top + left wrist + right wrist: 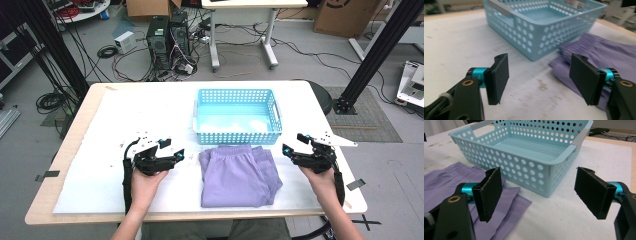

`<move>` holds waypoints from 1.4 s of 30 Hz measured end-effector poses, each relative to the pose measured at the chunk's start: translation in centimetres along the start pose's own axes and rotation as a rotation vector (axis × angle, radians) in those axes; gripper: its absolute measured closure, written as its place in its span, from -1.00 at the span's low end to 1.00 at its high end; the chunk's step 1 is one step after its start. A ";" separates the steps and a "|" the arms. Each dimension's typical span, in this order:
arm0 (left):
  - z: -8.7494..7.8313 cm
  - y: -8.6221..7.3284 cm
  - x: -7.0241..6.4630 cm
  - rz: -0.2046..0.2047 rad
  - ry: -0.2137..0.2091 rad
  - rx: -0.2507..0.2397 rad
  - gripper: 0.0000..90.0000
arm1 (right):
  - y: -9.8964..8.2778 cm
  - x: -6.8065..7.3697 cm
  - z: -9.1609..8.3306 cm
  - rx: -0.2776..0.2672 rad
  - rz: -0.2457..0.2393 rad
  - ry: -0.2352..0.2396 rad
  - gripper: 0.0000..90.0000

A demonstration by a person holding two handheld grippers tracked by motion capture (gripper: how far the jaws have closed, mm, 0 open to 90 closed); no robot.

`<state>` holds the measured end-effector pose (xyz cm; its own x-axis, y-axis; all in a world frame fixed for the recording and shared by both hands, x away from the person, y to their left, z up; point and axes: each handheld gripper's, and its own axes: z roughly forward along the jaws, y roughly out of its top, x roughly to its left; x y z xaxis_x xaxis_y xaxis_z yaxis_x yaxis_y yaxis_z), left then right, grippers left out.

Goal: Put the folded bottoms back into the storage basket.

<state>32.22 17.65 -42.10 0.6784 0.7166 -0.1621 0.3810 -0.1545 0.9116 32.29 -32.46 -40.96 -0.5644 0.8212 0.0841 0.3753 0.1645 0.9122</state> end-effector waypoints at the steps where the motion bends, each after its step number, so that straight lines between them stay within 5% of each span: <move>1: 0.0 -0.1 -0.3 -0.019 -0.018 0.004 -0.27 | -0.1 0.4 -0.2 0.000 -0.004 -0.002 -0.50; 14: 1.7 -1.0 -5.7 0.023 -0.064 0.084 -0.39 | -2.0 4.4 -1.2 0.092 0.034 0.032 -0.52; 20: 2.4 -1.5 -8.1 0.041 -0.051 0.121 -0.37 | -2.2 6.9 -0.5 0.128 0.000 0.035 -0.52; 28: 3.8 -2.2 -8.9 0.038 0.000 0.240 -0.33 | -2.9 9.4 1.2 0.247 -0.094 0.033 -0.38; 34: 4.4 -2.6 -8.8 0.037 0.039 0.321 -0.31 | -3.5 9.5 1.7 0.333 -0.148 -0.059 -0.37; 38: 4.5 -2.5 -8.8 0.007 0.040 0.328 -0.31 | -3.7 8.6 1.6 0.378 -0.098 -0.087 -0.41; 42: 4.6 -2.4 -8.6 -0.034 0.039 0.326 -0.32 | -4.1 7.9 1.9 0.411 -0.030 -0.057 -0.46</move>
<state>28.33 8.78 -44.64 0.6399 0.7495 -0.1697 0.5879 -0.3353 0.7362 27.69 -25.67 -44.79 -0.5423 0.8398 0.0269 0.6283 0.3840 0.6766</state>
